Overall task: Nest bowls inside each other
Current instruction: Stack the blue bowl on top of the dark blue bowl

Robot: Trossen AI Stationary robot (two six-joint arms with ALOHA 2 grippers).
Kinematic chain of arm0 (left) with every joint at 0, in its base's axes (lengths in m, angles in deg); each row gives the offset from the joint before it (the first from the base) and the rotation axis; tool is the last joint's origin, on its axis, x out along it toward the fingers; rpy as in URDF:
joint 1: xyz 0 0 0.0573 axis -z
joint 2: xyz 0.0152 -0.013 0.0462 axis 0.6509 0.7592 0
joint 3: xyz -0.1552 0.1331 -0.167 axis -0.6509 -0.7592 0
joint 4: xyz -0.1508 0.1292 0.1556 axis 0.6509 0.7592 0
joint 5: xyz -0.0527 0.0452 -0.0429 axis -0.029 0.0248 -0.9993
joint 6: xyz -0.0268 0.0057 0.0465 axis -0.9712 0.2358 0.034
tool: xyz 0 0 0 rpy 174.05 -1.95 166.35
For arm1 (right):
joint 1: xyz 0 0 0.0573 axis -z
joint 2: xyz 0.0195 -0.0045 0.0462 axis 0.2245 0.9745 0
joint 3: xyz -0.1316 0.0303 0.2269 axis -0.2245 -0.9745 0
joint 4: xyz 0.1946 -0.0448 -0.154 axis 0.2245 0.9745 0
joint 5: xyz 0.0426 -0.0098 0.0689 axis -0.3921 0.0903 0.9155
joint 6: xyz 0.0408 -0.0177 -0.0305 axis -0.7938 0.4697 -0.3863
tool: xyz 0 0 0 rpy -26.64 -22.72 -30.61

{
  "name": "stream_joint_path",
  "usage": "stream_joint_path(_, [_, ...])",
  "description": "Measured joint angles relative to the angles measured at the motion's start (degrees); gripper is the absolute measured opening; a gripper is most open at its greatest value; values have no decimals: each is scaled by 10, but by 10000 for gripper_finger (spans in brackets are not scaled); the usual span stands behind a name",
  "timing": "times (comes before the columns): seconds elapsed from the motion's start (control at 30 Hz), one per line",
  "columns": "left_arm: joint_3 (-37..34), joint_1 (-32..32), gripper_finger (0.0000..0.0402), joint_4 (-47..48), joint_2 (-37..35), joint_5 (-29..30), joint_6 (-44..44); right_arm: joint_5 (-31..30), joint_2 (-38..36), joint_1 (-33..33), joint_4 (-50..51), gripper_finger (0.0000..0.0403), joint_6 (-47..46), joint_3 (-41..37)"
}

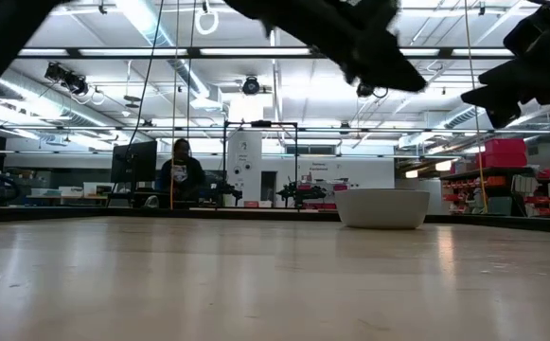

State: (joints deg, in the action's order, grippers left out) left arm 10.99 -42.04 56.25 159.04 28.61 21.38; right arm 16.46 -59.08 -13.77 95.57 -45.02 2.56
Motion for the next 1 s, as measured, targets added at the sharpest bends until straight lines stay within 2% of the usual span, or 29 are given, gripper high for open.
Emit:
stream_joint_path(0.1, [-133,1,103,-118,-95,11,-22,17,0,0,-28,194,28,13])
stream_joint_path(0.27, [-370,5,98,-285,-250,21,-61,103,0,0,-50,202,88,50])
stream_joint_path(0.37, [-466,20,98,-350,-323,38,-73,91,0,0,-76,207,106,43])
stream_joint_path(0.47, [-527,43,98,-350,-370,83,-77,52,-1,0,-164,212,118,-7])
stream_joint_path(0.57, [-561,65,97,-357,-407,103,-97,37,0,0,-299,216,128,-90])
stream_joint_path(0.73, [-609,111,100,-329,-429,112,-145,29,10,-5,-267,222,114,-98])
stream_joint_path(0.87, [-641,155,108,-314,-438,156,-193,28,13,-16,-213,225,114,-98])
stream_joint_path(1.0, [-676,206,114,-309,-444,194,-254,24,37,-23,-215,222,109,-98])
